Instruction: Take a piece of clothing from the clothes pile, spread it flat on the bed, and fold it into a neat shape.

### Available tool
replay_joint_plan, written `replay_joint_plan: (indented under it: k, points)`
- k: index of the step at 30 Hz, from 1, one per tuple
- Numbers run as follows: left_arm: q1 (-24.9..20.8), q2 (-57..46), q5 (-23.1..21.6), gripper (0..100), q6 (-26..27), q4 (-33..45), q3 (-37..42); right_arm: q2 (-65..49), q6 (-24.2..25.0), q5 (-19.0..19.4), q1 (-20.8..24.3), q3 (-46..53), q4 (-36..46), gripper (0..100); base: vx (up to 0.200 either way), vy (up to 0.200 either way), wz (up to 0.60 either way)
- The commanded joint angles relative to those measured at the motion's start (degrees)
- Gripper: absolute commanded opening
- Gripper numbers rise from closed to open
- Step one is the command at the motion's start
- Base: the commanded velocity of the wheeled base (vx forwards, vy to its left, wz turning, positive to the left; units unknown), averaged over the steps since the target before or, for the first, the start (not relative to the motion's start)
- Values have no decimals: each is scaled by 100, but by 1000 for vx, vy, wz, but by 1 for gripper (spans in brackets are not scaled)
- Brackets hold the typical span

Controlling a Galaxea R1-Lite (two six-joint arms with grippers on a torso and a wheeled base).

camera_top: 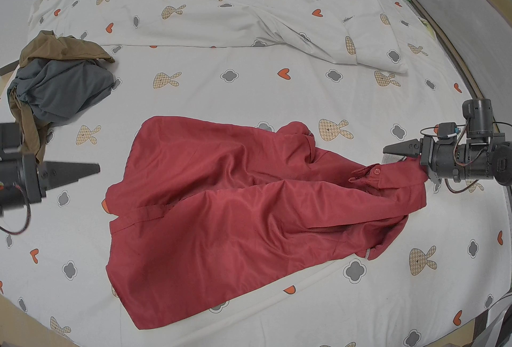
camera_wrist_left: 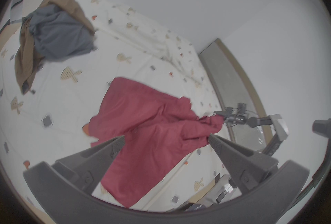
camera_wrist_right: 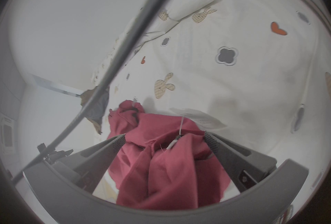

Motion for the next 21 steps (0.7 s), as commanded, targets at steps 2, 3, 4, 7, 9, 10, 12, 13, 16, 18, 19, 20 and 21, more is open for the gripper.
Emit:
replay_joint_plan:
  k: [2,3,4,7,9,10,12,13,16,18,19,20,21]
  points:
    - [-15,-24,-323,100,-272,-56,-733,551,533,622,43,-501,10,100,0,0,0]
    - [-15,-16,-315,100,-290,-56,-733,551,551,631,34,-501,10,100,0,0,0]
    - [-15,20,-315,100,-333,-47,-804,551,665,754,34,-492,18,100,0,0,0]
    - [-6,28,-315,100,-342,-47,-804,577,700,736,16,-483,36,100,0,0,0]
    - [29,11,-306,100,-342,-39,-777,665,691,693,-37,-483,27,100,0,0,0]
    - [47,-7,-306,100,-342,-39,-777,753,665,693,-37,-492,18,100,0,0,0]
    - [64,-33,-306,100,-342,-39,-760,885,656,693,-28,-510,1,100,0,0,0]
    - [64,-60,-306,100,-342,-39,-751,964,647,693,-19,-545,1,100,0,0,0]
    - [64,-86,-306,100,-333,-39,-725,1008,647,693,-10,-642,1,100,0,0,0]
    - [64,-86,-306,100,-333,-39,-716,964,656,693,-19,-677,1,0,0,0,0]
    - [64,-77,-306,100,-333,-39,-716,964,656,693,-19,-677,1,0,0,0,0]
    - [64,-77,-306,100,-333,-39,-716,964,656,693,-19,-677,1,0,0,0,0]
    - [64,-68,-306,100,-333,-39,-716,911,656,693,-37,-686,1,0,0,0,0]
